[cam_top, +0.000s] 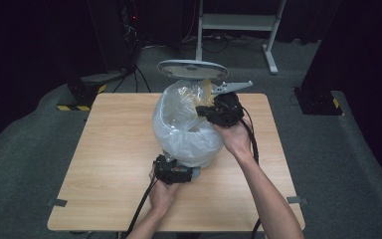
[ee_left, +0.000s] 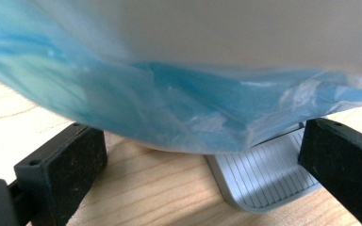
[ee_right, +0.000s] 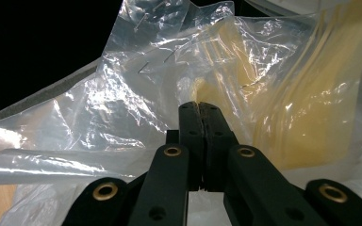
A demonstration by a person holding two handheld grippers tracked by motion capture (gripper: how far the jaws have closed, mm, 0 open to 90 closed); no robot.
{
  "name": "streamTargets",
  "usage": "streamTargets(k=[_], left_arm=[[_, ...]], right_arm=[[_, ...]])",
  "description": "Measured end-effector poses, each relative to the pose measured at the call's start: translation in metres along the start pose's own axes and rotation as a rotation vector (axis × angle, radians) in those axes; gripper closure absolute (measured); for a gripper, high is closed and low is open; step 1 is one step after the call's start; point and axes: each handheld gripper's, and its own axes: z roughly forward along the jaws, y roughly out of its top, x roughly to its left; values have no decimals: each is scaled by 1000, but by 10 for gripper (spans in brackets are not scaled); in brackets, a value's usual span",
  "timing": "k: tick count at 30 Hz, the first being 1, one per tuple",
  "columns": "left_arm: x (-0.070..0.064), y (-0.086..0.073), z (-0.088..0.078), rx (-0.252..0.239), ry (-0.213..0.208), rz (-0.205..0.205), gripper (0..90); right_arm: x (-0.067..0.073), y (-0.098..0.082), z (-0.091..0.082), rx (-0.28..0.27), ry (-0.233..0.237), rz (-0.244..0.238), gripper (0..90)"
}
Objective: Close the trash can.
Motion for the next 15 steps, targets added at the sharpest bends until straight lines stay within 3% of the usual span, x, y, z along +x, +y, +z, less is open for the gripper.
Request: streamTargets(k=[1, 3, 6, 7, 10, 14, 15], left_arm=[[1, 0, 0, 7, 1, 9, 19], [-3, 0, 2, -32, 2, -41, 19], [-1, 0, 0, -5, 0, -6, 18], [-3, 0, 2, -38, -5, -47, 18], [-2, 0, 1, -18, 1, -22, 18], [-2, 0, 1, -20, 1, -25, 19], [-4, 0, 3, -44, -1, -55, 18]], right_arm=[[0, 0, 2, 3, 1, 0, 888], [0, 0, 4, 8, 4, -2, 886], [0, 0, 6, 14, 10, 1, 883], [0, 1, 7, 16, 12, 3, 880], [0, 1, 9, 21, 23, 11, 854], [0, 1, 11, 19, 0, 13, 664], [1, 1, 11, 18, -11, 13, 620]])
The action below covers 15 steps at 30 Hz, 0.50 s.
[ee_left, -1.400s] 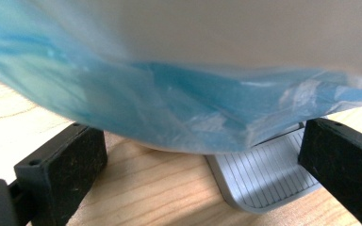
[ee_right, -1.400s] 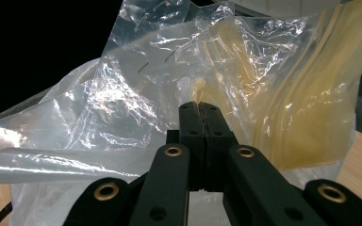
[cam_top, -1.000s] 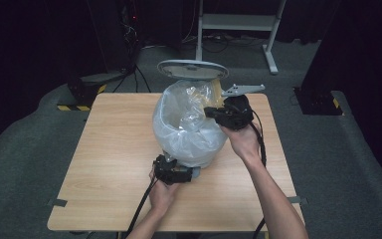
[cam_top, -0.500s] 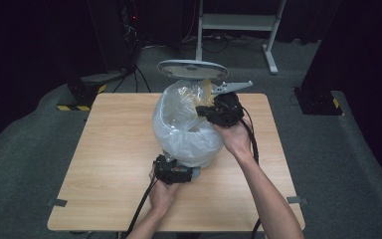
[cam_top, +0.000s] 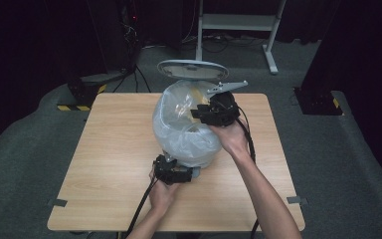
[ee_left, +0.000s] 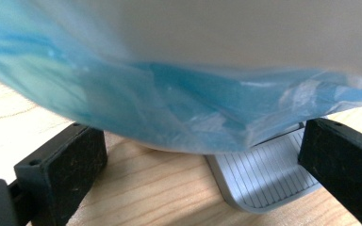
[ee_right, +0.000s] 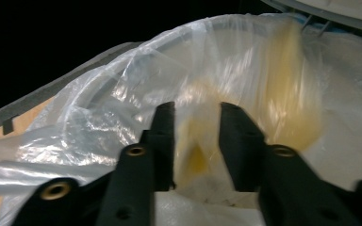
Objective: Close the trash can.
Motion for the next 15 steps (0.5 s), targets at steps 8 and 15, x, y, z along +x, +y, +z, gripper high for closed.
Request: streamTargets(k=[8, 15], left_arm=[[2, 0, -2, 24, -1, 30, 19], [9, 2, -7, 115, 9, 144, 19]], right_arm=[[0, -1, -2, -13, -16, -6, 573], [-2, -5, -5, -30, -23, 5, 576]])
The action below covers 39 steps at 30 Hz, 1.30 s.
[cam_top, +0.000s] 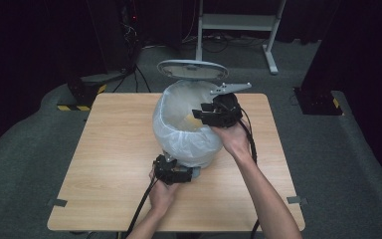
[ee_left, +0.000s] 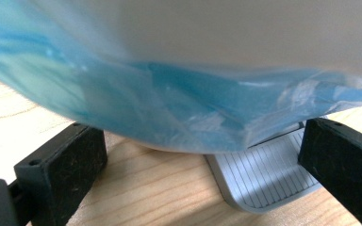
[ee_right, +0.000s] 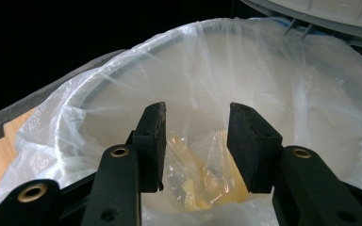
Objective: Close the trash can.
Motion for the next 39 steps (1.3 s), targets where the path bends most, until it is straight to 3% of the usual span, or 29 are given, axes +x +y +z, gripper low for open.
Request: streamTargets(k=[1, 10, 39], left_arm=[[-4, 0, 3, -52, -10, -65, 19], [-3, 0, 2, -33, -6, -42, 19], [-3, 0, 2, -32, -6, -40, 19]], right_arm=[[0, -1, -1, -3, 0, -1, 575], [-5, -7, -12, -35, -13, 14, 561], [-19, -33, -46, -113, -54, 53, 553]])
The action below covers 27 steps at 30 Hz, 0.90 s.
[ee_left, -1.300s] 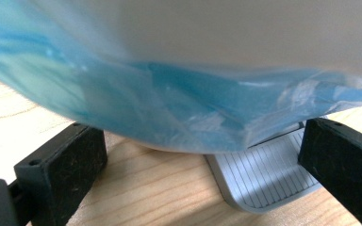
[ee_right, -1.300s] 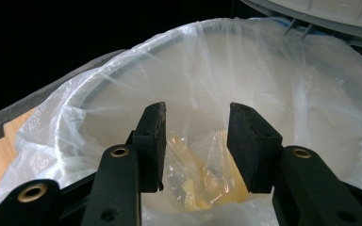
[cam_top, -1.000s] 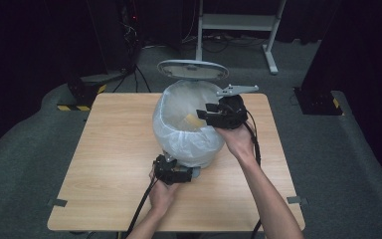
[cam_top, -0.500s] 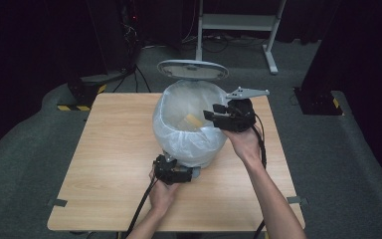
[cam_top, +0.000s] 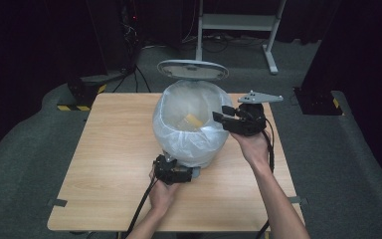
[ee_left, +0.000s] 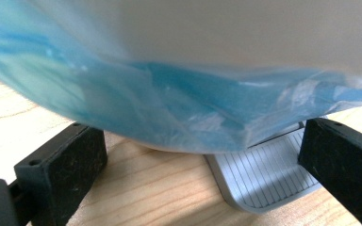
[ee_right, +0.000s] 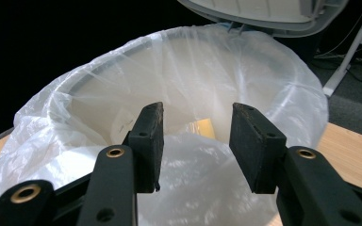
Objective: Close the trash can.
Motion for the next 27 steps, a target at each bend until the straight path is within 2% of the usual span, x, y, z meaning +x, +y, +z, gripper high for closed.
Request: streamTargets(k=[4, 9, 13, 27], left_arm=[[0, 0, 0, -1, 0, 0, 19], [0, 0, 0, -1, 0, 0, 19], [0, 0, 0, -1, 0, -1, 19], [0, 0, 0, -2, 0, -1, 19]], right_arm=[[-3, -4, -5, 2, -18, -6, 552], [-7, -9, -14, -24, -24, 8, 552], [-7, -14, -21, -33, -38, -1, 552], [-18, -40, -42, -76, -50, 41, 553]])
